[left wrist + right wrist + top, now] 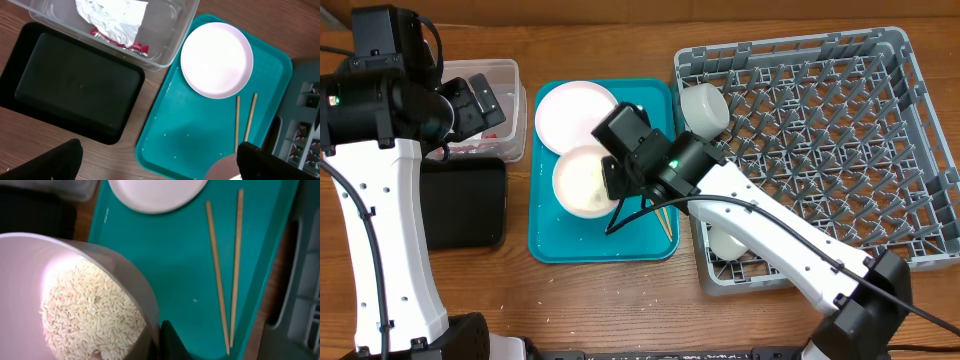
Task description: Sort waste into correct bins and load items into the dishwasher
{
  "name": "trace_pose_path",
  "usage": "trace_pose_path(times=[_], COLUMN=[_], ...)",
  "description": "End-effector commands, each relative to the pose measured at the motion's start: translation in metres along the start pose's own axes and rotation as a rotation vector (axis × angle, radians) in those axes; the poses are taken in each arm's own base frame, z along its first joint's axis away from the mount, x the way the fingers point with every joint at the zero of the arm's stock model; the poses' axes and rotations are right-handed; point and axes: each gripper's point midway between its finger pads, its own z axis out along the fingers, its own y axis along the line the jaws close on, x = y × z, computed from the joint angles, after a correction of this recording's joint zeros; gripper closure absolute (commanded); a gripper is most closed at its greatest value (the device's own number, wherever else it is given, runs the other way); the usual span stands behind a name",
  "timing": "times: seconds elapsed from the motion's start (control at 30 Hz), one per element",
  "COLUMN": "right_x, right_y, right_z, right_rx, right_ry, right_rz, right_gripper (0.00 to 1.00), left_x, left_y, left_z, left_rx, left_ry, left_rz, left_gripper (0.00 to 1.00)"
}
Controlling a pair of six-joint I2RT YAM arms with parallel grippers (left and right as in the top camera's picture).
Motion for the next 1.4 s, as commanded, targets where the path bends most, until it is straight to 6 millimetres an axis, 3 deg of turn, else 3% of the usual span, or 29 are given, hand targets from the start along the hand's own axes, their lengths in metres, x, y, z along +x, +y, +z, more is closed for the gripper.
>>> trace_pose_path(times=[0.0, 0.17, 0.37, 0.53, 0.63, 0.7, 0.93, 1.03, 1.17, 1.27, 1.33, 1.37], right_x=[0.013, 0.013, 0.007, 0.018, 0.036, 0.043, 0.051, 0.051, 0.050, 0.045, 0.018, -0.013], right_y=[0.012, 0.011, 0.023, 0.021, 0.012, 0.012, 0.017, 0.018, 0.019, 0.021, 0.023, 0.018], right_z=[-0.004, 0.004, 0.029, 0.059, 0.092, 0.104, 0.126, 0.129, 0.129, 0.125, 0.098, 0.064], right_rx=[-0.065, -0.068, -0.109, -0.076, -0.028, -0.024, -0.024, -0.025, -0.029, -0.037, -0.058, -0.075], right_ry=[0.064, 0.060, 0.054, 0.108, 0.192, 0.221, 0.236, 0.236, 0.229, 0.219, 0.170, 0.106], right_rz=[-0.009, -0.009, -0.009, -0.013, -0.012, -0.012, -0.024, -0.024, -0.026, -0.024, -0.020, -0.015], right_gripper=[0.96, 0.96, 0.96, 0.96, 0.96, 0.96, 0.96, 0.93, 0.79, 0.78, 0.78, 0.76], left_x=[-0.003, -0.003, -0.003, -0.012, -0.012, -0.012, -0.006, -0.004, -0.001, 0.003, 0.006, 0.012], left_y=[-0.001, -0.001, -0.001, -0.004, -0.004, -0.004, -0.011, -0.012, -0.011, -0.011, -0.018, -0.029], left_z=[-0.008, -0.008, -0.008, -0.009, -0.009, -0.009, -0.009, -0.009, -0.009, -0.009, -0.009, -0.008], left_rx=[0.011, 0.011, 0.011, 0.026, 0.025, 0.025, 0.064, 0.071, 0.067, 0.064, 0.076, 0.097], left_ry=[-0.027, -0.027, -0.027, -0.065, -0.063, -0.062, -0.034, -0.026, -0.016, -0.001, 0.007, 0.021], left_rz=[0.011, 0.011, 0.011, 0.011, 0.011, 0.011, 0.014, 0.014, 0.014, 0.018, 0.044, 0.076], left_gripper=[0.00, 0.00, 0.00, 0.00, 0.00, 0.00, 0.00, 0.05, 0.05, 0.05, 0.05, 0.04])
